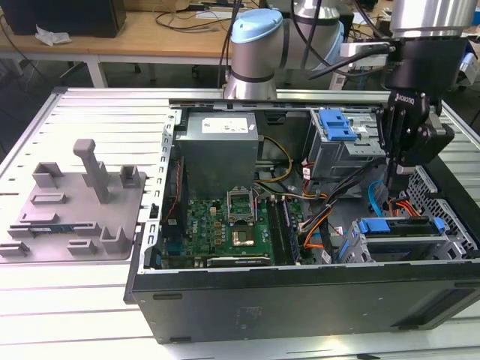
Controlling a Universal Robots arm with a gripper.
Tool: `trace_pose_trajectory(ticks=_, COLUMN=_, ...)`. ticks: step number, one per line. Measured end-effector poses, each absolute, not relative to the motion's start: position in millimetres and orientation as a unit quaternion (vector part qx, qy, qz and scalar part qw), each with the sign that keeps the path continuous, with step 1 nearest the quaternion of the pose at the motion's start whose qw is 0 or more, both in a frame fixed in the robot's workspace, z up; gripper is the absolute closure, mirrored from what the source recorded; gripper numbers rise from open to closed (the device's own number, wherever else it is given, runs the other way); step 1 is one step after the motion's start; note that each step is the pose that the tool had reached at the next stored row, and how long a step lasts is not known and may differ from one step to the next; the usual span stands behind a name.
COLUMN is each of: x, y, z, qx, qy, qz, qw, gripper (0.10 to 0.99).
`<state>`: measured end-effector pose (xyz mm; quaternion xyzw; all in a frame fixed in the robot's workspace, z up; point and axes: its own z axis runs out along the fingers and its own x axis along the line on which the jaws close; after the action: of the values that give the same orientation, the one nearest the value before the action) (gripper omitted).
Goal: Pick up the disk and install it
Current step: 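Insert the second disk wire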
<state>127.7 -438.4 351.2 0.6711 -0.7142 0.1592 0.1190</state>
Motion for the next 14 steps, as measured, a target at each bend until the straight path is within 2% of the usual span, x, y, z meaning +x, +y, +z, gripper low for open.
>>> trace_pose_trajectory(ticks=5, x=128, y=-448, z=351, qx=0.671, qy=-0.716, qz=0.154, qw=0.114, gripper=0.925)
trace_pose_trajectory(ticks=11, x=128, y=-459, z=351, qx=0.675, qy=-0.721, qz=0.13, qw=0.092, gripper=0.925)
trace_pose_trajectory(ticks=14, x=128, y=-472, z=351, qx=0.675, qy=-0.722, qz=0.126, qw=0.088, gripper=0.925)
